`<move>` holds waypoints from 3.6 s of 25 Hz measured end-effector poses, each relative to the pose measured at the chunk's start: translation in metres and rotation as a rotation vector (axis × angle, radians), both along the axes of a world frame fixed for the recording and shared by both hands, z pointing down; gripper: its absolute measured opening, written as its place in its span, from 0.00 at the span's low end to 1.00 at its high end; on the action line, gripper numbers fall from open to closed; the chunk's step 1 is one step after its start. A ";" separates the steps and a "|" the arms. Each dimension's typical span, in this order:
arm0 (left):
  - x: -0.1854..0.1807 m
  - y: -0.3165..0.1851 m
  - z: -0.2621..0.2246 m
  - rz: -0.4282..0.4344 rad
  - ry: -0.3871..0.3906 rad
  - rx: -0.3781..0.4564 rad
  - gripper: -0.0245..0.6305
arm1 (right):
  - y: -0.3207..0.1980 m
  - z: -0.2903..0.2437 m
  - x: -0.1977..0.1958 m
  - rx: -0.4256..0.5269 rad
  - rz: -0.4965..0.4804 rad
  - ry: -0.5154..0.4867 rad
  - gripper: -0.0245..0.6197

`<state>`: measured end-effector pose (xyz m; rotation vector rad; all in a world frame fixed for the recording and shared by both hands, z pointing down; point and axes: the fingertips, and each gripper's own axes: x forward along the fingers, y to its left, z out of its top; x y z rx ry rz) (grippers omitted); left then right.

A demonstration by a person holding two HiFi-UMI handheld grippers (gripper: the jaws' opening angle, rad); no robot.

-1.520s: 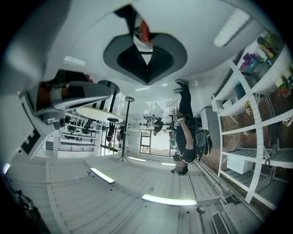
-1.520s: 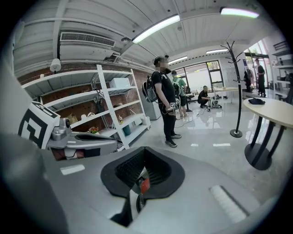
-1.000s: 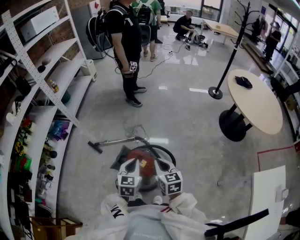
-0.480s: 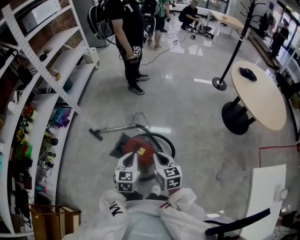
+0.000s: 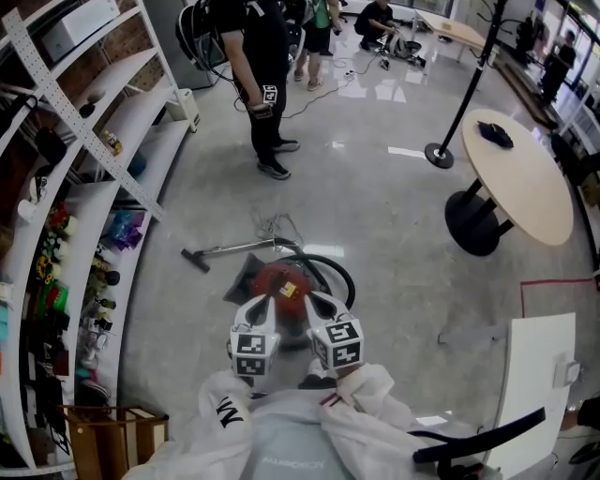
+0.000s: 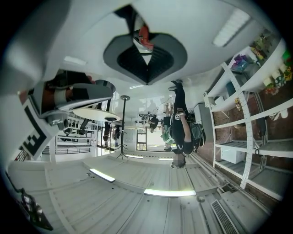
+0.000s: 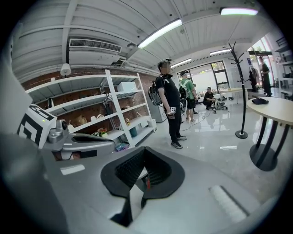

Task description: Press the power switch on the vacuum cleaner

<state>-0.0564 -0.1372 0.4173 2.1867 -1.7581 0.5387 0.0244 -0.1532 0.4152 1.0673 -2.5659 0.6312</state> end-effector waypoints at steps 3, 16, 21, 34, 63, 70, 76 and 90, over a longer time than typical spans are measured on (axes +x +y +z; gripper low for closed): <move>-0.007 0.013 -0.003 0.012 0.006 0.009 0.04 | 0.011 -0.004 -0.008 0.010 0.009 0.007 0.04; -0.062 0.085 -0.002 0.055 0.045 0.041 0.04 | 0.087 -0.008 -0.057 0.038 0.063 0.053 0.04; -0.085 0.115 -0.003 0.058 0.058 0.049 0.04 | 0.123 -0.006 -0.074 0.042 0.083 0.068 0.04; -0.116 0.190 0.007 0.091 0.075 0.038 0.04 | 0.196 -0.004 -0.102 0.042 0.132 0.078 0.04; -0.073 0.199 -0.005 0.150 0.095 0.047 0.04 | 0.214 -0.020 -0.062 0.061 0.178 0.083 0.04; -0.054 0.204 -0.006 0.145 0.077 0.040 0.04 | 0.214 -0.017 -0.048 0.058 0.164 0.075 0.04; -0.054 0.203 -0.004 0.129 0.071 0.036 0.04 | 0.214 -0.015 -0.048 0.053 0.151 0.065 0.04; -0.050 0.198 -0.005 0.138 0.075 0.045 0.04 | 0.210 -0.015 -0.041 0.054 0.171 0.067 0.04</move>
